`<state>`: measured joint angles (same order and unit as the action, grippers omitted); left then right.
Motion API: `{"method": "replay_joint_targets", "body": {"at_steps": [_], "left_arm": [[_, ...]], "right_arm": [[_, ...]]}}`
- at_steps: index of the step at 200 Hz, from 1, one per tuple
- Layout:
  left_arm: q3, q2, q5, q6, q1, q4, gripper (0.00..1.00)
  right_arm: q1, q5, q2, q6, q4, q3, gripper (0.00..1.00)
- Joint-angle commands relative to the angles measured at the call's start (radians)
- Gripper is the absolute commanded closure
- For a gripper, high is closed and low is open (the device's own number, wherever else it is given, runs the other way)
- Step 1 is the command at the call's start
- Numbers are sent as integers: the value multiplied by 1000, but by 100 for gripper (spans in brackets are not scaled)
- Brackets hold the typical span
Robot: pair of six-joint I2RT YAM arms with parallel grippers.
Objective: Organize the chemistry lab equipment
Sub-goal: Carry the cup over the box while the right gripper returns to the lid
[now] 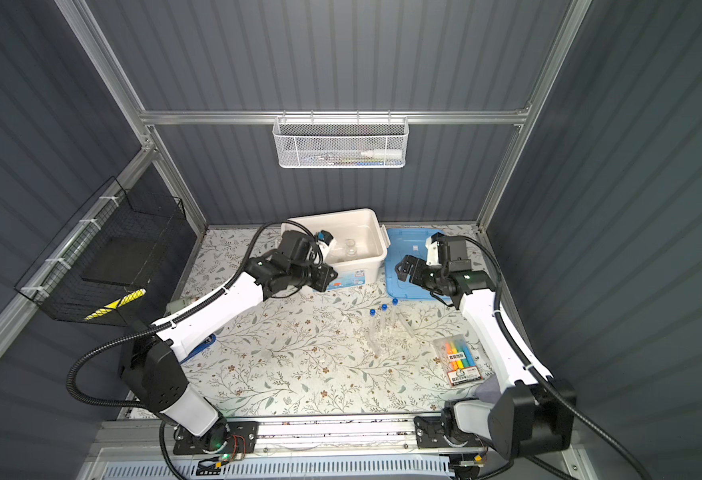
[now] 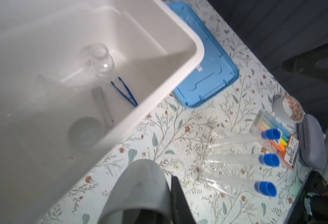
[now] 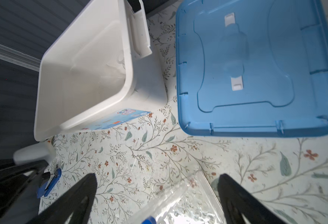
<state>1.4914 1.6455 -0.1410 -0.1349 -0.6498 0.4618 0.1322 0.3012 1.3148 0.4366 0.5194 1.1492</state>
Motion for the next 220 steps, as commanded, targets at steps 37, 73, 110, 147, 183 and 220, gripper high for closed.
{"method": "replay_joint_targets", "body": {"at_steps": [37,73,110,147,183,220], "left_arm": [[292,206,-18,41,96,84,90],[455,370,-48,47,148,150,89],[569,515,-101,26,183,179,89],[663,631,-125,-2,206,209,89],[711,699,-143,-3,214,204,88],[759,765,-173,-9,214,206,87]], "right_arm": [[2,75,159,-66,-44,150,1],[-8,81,218,-47,-90,180,1],[-38,81,261,-37,-103,192,1],[-97,84,274,-26,-117,164,1],[-152,54,295,-27,-96,147,1],[-216,-4,320,-44,-78,138,1]]}}
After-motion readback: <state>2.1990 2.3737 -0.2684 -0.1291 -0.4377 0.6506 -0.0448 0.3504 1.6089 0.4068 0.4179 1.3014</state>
